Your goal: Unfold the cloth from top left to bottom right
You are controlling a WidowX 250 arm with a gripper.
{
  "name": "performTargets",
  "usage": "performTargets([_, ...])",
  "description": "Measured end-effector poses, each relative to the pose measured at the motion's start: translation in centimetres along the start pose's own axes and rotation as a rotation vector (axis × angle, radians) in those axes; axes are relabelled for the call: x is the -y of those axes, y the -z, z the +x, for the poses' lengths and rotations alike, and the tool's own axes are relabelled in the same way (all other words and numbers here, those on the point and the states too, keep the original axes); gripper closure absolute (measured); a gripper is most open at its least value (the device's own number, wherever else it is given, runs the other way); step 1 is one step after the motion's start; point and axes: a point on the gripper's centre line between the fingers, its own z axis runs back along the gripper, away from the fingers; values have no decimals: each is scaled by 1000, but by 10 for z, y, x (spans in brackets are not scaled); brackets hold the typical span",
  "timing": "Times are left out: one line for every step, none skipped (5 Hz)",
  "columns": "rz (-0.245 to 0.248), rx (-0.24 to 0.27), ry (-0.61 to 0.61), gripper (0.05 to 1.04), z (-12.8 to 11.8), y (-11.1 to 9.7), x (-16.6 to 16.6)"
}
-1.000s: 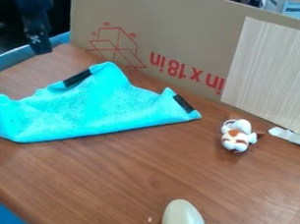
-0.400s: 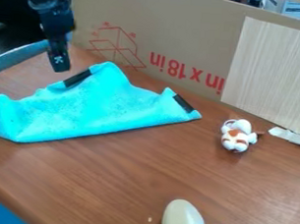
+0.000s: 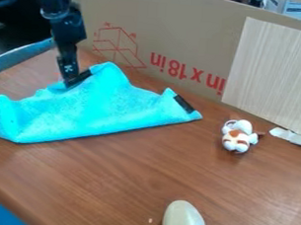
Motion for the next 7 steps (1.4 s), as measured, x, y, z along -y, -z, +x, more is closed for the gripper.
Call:
performTargets([-7, -15, -3, 83, 2, 10, 3])
performTargets([-4, -29, 1, 116, 5, 16, 5])
performTargets([-24, -45, -9, 387, 3, 26, 9])
performTargets([-27, -46, -17, 689, 5, 26, 10])
performTargets([-36, -45, -12, 898, 5, 26, 12])
performTargets([-60, -34, -12, 1000, 7, 24, 13])
performTargets([-90, -9, -20, 1018, 13, 15, 10])
